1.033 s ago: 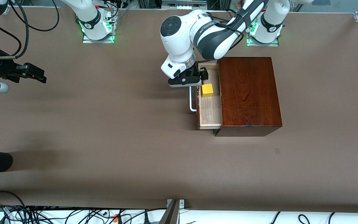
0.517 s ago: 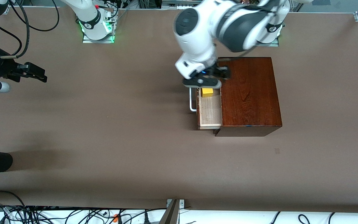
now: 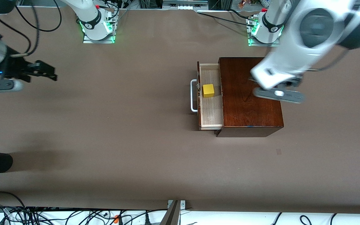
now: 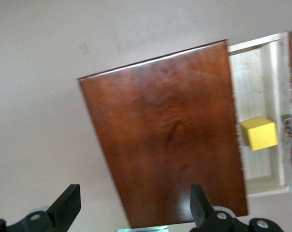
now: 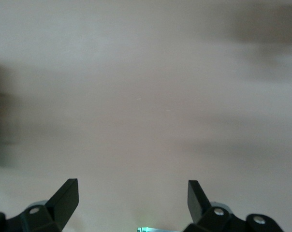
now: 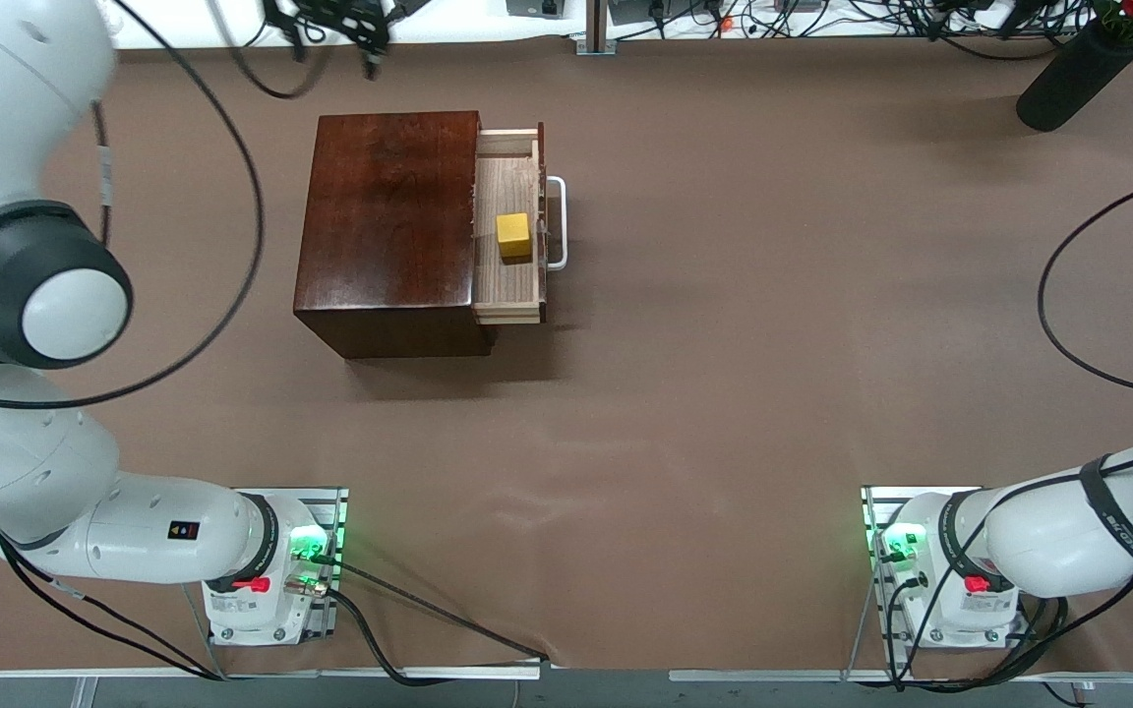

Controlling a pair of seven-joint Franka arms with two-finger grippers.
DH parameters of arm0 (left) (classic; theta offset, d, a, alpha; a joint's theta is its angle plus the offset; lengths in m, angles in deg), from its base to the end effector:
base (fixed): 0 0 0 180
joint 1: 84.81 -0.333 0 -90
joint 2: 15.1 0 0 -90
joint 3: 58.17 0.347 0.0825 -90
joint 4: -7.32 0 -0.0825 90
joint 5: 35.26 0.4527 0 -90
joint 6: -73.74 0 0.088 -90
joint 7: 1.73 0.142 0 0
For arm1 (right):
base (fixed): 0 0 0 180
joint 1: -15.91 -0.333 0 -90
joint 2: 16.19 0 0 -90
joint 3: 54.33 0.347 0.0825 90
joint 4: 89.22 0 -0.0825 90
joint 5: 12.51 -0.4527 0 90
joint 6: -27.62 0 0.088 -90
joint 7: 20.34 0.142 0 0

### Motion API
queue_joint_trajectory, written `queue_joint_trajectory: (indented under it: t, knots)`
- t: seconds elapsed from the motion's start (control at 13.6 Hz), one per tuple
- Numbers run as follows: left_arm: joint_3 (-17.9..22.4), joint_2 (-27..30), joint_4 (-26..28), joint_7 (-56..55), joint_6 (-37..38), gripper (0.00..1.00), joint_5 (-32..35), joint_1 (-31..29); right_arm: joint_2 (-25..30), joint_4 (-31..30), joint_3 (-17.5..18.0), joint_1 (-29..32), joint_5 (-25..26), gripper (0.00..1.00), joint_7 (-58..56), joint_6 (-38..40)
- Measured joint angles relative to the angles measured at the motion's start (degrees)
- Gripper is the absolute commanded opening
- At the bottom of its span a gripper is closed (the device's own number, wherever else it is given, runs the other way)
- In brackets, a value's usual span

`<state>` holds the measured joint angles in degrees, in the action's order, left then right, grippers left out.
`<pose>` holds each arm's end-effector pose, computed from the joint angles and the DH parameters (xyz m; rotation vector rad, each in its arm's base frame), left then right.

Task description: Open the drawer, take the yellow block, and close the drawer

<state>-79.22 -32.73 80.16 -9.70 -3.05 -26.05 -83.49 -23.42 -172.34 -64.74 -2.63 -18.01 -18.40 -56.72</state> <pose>0.6558 -0.2026 0.5699 -3.0017 0.3437 0.3022 0.6412 0.1131 0.5978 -3.0683 -0.1733 0.1675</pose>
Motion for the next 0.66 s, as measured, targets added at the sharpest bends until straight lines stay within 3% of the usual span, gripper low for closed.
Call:
queue_joint_trajectory:
  t: [0.15, 0.3, 0.44, 0.66]
  knots:
    - [1.21, 1.21, 0.36, 6.21, 0.45, 1.0, -1.33, -3.58, -0.61, -0.08, 4.98, -2.38, -0.02, 1.0, 0.17, 0.32]
    - [7.34, 4.16, 3.51, 10.99, -0.25, 1.0, -5.58, -3.41, -1.54, -0.14, 9.67, -5.69, -0.1, 1.0, -0.61, 0.4]
    - [14.14, 9.22, 10.74, 14.78, -4.48, 1.0, -9.01, -2.63, -2.97, -0.2, 13.11, -10.33, -0.17, 1.0, -2.81, -0.76]
    - [19.18, 16.84, 21.68, 14.35, -10.53, 1.0, -9.58, -0.92, -7.98, 0.15, 14.45, -20.13, 0.9, 1.0, -9.04, -11.57]
